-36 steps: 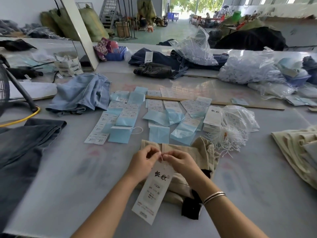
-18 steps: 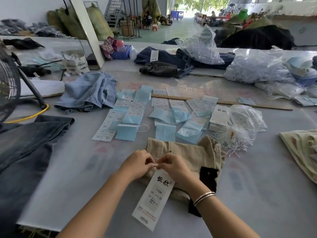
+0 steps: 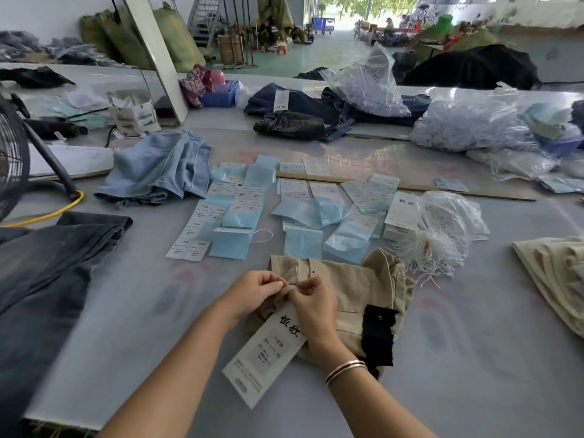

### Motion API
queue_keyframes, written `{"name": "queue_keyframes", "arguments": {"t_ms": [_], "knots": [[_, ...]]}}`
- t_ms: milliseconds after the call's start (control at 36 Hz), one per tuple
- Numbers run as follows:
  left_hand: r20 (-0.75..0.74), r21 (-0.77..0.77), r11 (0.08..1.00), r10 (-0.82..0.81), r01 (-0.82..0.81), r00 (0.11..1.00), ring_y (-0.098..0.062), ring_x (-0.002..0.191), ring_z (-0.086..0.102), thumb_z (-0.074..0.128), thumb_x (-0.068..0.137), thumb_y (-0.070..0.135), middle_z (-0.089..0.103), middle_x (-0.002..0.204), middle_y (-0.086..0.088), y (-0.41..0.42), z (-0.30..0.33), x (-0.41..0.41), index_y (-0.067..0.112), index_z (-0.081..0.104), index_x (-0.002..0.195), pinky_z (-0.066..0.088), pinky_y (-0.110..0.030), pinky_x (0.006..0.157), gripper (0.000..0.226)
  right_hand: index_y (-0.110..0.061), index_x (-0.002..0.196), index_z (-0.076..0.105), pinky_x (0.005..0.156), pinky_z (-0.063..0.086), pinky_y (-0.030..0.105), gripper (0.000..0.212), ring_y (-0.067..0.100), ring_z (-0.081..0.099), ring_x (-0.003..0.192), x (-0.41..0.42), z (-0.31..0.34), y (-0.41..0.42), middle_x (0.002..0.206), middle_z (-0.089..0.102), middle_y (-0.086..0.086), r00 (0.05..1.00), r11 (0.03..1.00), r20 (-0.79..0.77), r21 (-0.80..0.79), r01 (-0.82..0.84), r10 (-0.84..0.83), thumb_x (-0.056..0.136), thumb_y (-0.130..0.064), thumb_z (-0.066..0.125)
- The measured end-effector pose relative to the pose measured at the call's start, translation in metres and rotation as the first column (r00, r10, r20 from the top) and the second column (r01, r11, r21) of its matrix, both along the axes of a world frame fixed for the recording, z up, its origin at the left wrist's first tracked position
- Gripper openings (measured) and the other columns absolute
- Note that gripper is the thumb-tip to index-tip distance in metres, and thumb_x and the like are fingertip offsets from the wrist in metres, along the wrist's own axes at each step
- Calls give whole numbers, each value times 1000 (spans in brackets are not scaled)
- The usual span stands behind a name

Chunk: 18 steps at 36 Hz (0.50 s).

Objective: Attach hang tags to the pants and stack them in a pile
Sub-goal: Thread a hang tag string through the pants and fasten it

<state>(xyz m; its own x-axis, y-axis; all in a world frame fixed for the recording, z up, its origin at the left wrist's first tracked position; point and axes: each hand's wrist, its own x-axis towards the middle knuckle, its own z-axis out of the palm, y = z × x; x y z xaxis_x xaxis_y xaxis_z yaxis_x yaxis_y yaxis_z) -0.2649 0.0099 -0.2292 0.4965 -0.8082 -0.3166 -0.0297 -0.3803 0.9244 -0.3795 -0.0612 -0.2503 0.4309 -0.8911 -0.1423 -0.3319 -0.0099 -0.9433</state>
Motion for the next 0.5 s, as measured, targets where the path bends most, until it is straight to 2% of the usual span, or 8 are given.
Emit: {"name": "queue_keyframes", "arguments": {"t_ms": [56, 111, 194, 250, 306, 361, 444, 500], "knots": [[171, 38, 999, -20, 13, 985, -12, 81, 66, 63, 91, 14, 73, 82, 3, -1, -1, 4, 21, 73, 83, 53, -25, 77, 15, -21, 79, 56, 63, 56, 34, 18, 17, 66, 71, -1, -4, 3, 77, 67, 0, 994, 995, 93, 81, 51, -59, 77, -20, 74], [269, 73, 996, -60, 42, 961, -11, 88, 67, 67, 88, 16, 74, 86, 5, -2, 0, 6, 29, 73, 80, 52, -26, 84, 16, -21, 79, 59, 62, 57, 33, 17, 19, 68, 72, -2, -8, 6, 77, 69, 1, 982, 989, 161, 128, 77, -97, 78, -18, 75], [202, 79, 993, -103, 89, 974, -13, 87, 66, 66, 89, 11, 73, 90, -3, -5, 3, 8, 25, 72, 84, 52, -28, 86, 16, -24, 80, 63, 67, 58, 38, 14, 19, 70, 73, -3, -10, 9, 77, 72, 1, 966, 984, 224, 150, 94, -126, 79, -17, 75], [140, 81, 989, -133, 122, 981, -12, 78, 63, 64, 90, 8, 70, 82, -5, -7, 4, 10, 21, 70, 89, 51, -27, 80, 14, -25, 82, 65, 70, 58, 40, 11, 15, 70, 73, -4, -10, 11, 79, 73, -1, 961, 985, 248, 149, 90, -125, 81, -19, 74], [124, 94, 985, -154, 143, 980, -9, 71, 60, 65, 90, 9, 66, 76, -2, -8, 5, 10, 19, 70, 93, 50, -22, 71, 11, -27, 87, 67, 70, 59, 38, 9, 13, 70, 74, -5, -10, 14, 81, 74, -3, 951, 984, 288, 166, 64, -111, 84, -20, 72], [79, 85, 988, -135, 128, 988, -9, 72, 62, 65, 90, 10, 69, 81, -4, -9, 5, 9, 16, 69, 95, 50, -21, 71, 9, -30, 93, 67, 72, 58, 34, 12, 9, 70, 78, -7, -11, 17, 84, 74, -7, 951, 988, 299, 146, 41, -83, 87, -20, 69], [44, 74, 995, -77, 73, 996, -13, 76, 66, 67, 89, 12, 72, 84, -5, -8, 3, 8, 16, 72, 89, 53, -26, 77, 6, -35, 104, 65, 79, 55, 26, 22, 0, 67, 88, -10, -11, 20, 92, 72, -15, 973, 1000, 231, 24, 4, -10, 90, -19, 65], [42, 78, 996, -34, 31, 999, -13, 73, 67, 69, 88, 18, 74, 79, -3, -7, -1, 6, 17, 74, 83, 54, -28, 76, 8, -34, 118, 63, 84, 52, 22, 30, 0, 64, 96, -12, -12, 22, 105, 71, -11, 992, 993, 105, -104, -53, 64, 92, -19, 62]]}}
